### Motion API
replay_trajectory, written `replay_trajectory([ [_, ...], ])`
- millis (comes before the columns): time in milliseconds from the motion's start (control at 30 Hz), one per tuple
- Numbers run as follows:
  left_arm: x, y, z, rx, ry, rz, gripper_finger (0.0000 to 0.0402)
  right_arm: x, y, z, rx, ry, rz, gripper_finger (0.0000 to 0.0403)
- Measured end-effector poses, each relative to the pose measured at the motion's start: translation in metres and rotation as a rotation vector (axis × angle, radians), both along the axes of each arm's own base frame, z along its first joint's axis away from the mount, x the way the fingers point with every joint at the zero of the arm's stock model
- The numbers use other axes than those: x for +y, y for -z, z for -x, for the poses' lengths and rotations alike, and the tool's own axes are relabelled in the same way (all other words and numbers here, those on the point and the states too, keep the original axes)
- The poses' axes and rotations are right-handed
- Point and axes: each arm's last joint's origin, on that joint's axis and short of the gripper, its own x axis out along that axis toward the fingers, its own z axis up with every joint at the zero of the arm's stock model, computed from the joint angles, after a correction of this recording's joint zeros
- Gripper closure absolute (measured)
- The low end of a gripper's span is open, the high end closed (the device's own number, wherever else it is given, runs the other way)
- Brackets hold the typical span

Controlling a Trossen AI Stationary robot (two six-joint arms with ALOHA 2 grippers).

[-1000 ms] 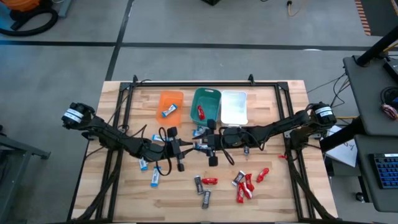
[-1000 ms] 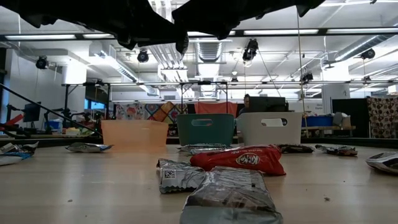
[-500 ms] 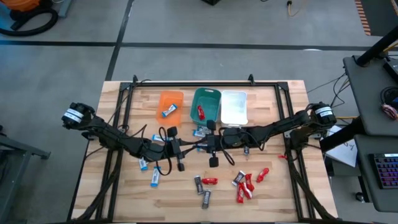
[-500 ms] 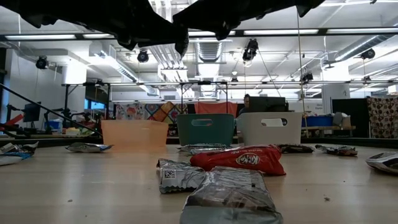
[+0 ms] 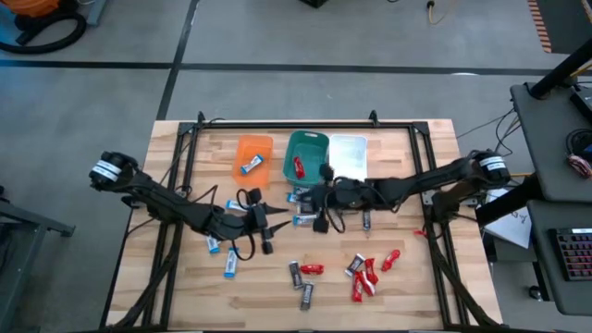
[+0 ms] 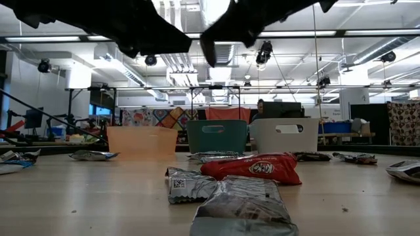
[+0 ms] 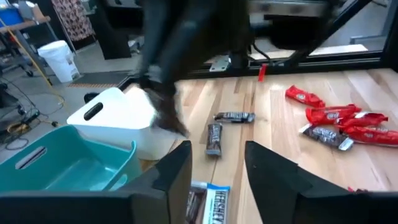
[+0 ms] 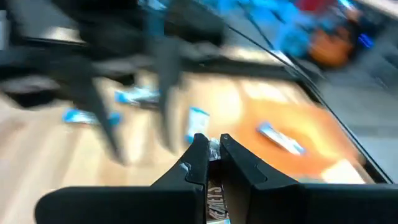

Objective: Organize candy in baskets
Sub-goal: Put the brown chocolate into the white bin, then put the red chocolate into the green bin

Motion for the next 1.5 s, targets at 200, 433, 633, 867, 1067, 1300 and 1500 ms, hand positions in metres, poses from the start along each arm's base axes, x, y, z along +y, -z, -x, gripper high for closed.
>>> replay_trajectory([
  [200,0.005,-0.007,0.013,0.047,-0.024,0.059,0.0246,-0.053,0.001,0.025,0.161,0.409,-0.013,0.0383],
  [433,0.015,-0.023,0.036,0.103,-0.053,0.107,0.0253,-0.119,0.019,0.052,0.322,0.723,-0.135,0.0383],
  [633,0.022,-0.034,0.052,0.119,-0.069,0.134,0.0256,-0.140,0.032,0.062,0.399,0.830,-0.183,0.0383],
  [867,0.025,-0.037,0.060,0.133,-0.072,0.133,0.0256,-0.140,0.035,0.062,0.406,0.837,-0.189,0.0354],
  [1067,0.025,-0.036,0.060,0.143,-0.073,0.128,0.0256,-0.140,0.035,0.062,0.406,0.839,-0.190,0.0326],
  [1300,0.025,-0.035,0.060,0.149,-0.072,0.125,0.0256,-0.140,0.035,0.062,0.403,0.842,-0.193,0.0310],
  [1500,0.024,-0.029,0.057,0.175,-0.073,0.126,0.0256,-0.137,0.030,0.062,0.387,0.785,-0.250,0.0303],
])
